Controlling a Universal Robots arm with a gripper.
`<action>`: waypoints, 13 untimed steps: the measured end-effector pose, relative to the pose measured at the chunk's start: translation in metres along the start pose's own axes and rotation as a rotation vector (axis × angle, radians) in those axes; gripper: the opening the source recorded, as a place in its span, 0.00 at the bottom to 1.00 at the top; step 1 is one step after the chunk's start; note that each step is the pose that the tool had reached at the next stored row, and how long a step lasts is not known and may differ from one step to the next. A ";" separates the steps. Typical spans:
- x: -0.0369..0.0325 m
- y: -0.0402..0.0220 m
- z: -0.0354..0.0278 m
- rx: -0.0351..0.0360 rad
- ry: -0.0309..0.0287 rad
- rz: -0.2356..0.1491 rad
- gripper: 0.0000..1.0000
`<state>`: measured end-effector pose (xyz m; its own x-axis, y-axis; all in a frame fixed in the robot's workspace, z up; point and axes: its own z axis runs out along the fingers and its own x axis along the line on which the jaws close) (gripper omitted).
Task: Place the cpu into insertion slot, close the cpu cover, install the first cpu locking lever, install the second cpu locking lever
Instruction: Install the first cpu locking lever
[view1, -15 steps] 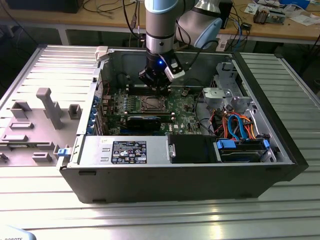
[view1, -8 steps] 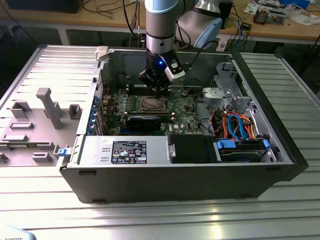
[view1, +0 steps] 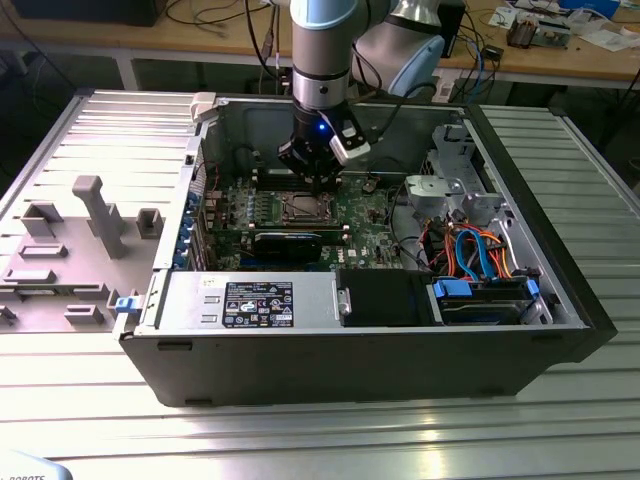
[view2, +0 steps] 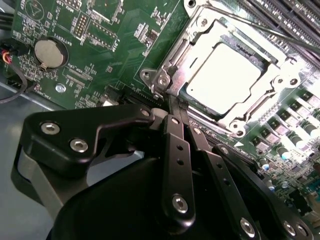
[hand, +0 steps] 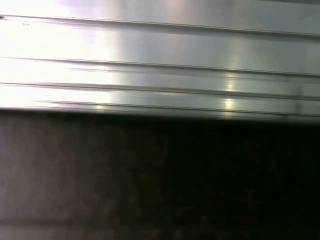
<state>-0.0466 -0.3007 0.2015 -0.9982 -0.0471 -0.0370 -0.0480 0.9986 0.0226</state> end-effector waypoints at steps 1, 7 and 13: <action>0.0000 0.0000 0.0002 -0.0062 -0.0004 0.000 0.11; -0.0001 0.0003 -0.0016 -0.0180 -0.0015 0.001 0.11; -0.0003 -0.0006 -0.0063 -0.0172 -0.0009 0.000 0.11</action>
<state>-0.0466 -0.3014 0.2077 -0.9982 -0.0466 -0.0379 -0.0481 0.9980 0.0398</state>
